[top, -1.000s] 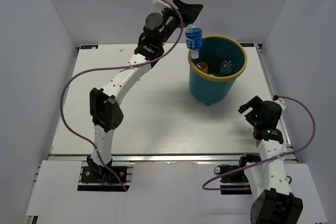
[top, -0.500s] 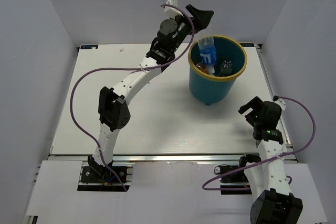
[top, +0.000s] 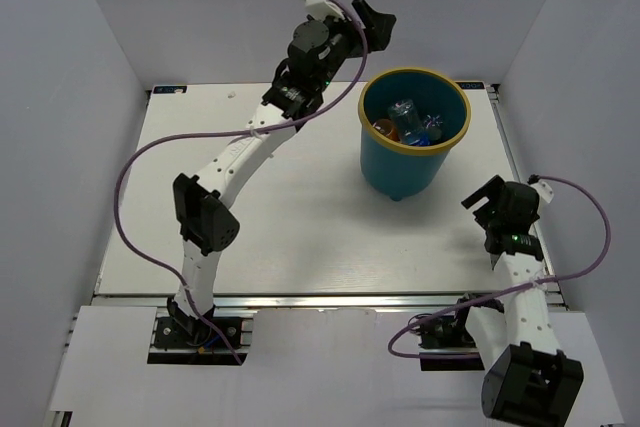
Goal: Put the plastic bottles in the bin
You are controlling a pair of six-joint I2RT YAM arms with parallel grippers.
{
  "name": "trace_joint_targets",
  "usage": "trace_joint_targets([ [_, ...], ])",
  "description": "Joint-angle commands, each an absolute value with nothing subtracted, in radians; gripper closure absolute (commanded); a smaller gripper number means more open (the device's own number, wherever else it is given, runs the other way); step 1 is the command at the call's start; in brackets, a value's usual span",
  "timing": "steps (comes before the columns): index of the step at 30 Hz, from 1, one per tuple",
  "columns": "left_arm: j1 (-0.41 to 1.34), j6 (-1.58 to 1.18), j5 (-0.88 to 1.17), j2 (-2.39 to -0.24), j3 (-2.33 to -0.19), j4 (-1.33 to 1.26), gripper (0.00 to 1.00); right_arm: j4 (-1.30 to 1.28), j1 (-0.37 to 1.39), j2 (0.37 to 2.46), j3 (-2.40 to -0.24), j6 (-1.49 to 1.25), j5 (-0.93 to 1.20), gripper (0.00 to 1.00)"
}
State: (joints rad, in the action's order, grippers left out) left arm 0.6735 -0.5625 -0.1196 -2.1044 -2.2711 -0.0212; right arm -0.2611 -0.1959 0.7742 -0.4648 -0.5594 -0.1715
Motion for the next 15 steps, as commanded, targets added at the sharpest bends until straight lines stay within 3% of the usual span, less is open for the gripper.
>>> trace_joint_targets([
  [1,0.623,-0.468,-0.227,-1.903,-2.179,0.047,0.02,-0.212,-0.201,0.863,-0.59,-0.598,-0.284,0.11],
  [7,0.404,-0.523,-0.187,-1.676,-1.814,0.025,0.02,-0.155,-0.221,1.144,-0.849,-0.428,-0.23,0.11],
  [15,0.373,-0.541,-0.462,-1.405,-1.193,-0.066,0.02,-0.299,-0.268,1.595,-1.365,-0.381,-0.088,0.11],
])
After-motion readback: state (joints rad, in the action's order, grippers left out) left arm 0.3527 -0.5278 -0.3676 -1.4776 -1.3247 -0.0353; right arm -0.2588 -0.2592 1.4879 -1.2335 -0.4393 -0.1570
